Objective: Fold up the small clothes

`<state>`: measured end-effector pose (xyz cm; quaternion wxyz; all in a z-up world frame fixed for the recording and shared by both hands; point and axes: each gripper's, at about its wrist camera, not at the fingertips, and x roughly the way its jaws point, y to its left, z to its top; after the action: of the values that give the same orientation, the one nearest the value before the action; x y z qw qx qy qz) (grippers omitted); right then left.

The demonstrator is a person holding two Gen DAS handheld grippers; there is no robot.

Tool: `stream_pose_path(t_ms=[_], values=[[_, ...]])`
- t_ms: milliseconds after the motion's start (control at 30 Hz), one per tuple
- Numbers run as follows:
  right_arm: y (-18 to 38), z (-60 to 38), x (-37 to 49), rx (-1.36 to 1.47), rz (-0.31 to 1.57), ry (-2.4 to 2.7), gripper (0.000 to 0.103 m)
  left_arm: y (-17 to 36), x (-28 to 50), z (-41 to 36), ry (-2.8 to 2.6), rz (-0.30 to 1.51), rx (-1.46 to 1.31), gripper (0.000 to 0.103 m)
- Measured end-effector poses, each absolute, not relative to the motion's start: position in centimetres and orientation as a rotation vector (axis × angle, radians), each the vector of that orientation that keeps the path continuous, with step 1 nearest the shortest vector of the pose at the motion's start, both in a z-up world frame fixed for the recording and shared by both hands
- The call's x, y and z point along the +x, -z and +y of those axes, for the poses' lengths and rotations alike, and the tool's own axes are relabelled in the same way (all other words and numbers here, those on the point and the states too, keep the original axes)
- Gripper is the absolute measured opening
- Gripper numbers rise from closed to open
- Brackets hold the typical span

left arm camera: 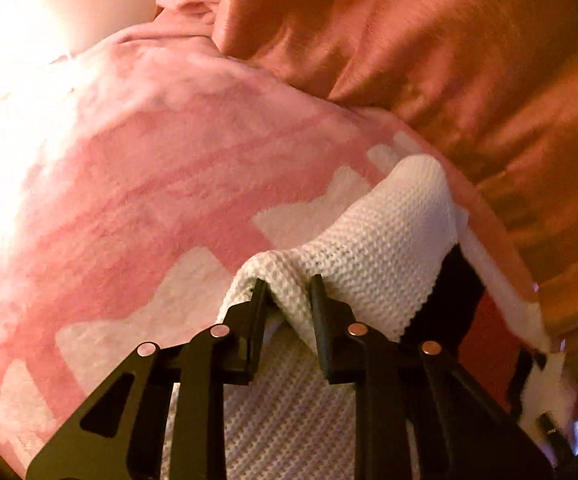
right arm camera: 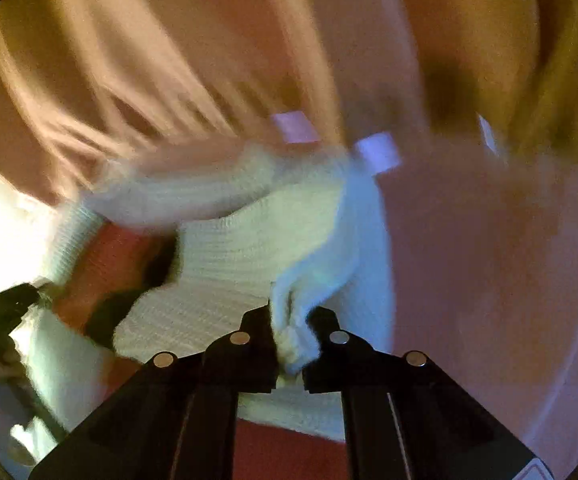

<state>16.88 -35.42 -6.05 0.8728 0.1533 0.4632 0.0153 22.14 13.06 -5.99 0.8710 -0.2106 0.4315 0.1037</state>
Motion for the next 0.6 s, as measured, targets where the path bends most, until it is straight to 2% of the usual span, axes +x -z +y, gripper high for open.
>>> stream_pose_path(t_ms=[100,233,267,367,467,567,600], values=[[3.7,-36.1,16.2,0.314,0.904,-0.008,0.008,6.0,22.3,12.8,-0.226,0.903,-0.415,0.021],[2.2,-36.1,15.4,0.099,0.884,0.248,0.010,5.9,22.4,12.9,-0.228,0.911,-0.398,0.022],[1.6,-36.0,14.9,0.074,0.865,0.289,0.017,5.9,22.4,12.8,-0.230,0.912,-0.392,0.022],[-1.6,-32.9,13.5,0.019,0.759,0.250,0.019,5.8,22.3,12.7,-0.233,0.916,-0.378,0.022],[-3.3,-26.4,14.9,-0.030,0.761,0.028,0.029,5.8,22.3,12.4,-0.235,0.917,-0.349,0.022],[-2.4,-19.8,19.4,0.015,0.844,-0.197,0.029,5.8,22.2,12.2,-0.232,0.915,-0.324,0.023],[-1.9,-18.2,20.6,0.024,0.867,-0.233,0.024,5.8,22.2,12.3,-0.230,0.916,-0.323,0.023]])
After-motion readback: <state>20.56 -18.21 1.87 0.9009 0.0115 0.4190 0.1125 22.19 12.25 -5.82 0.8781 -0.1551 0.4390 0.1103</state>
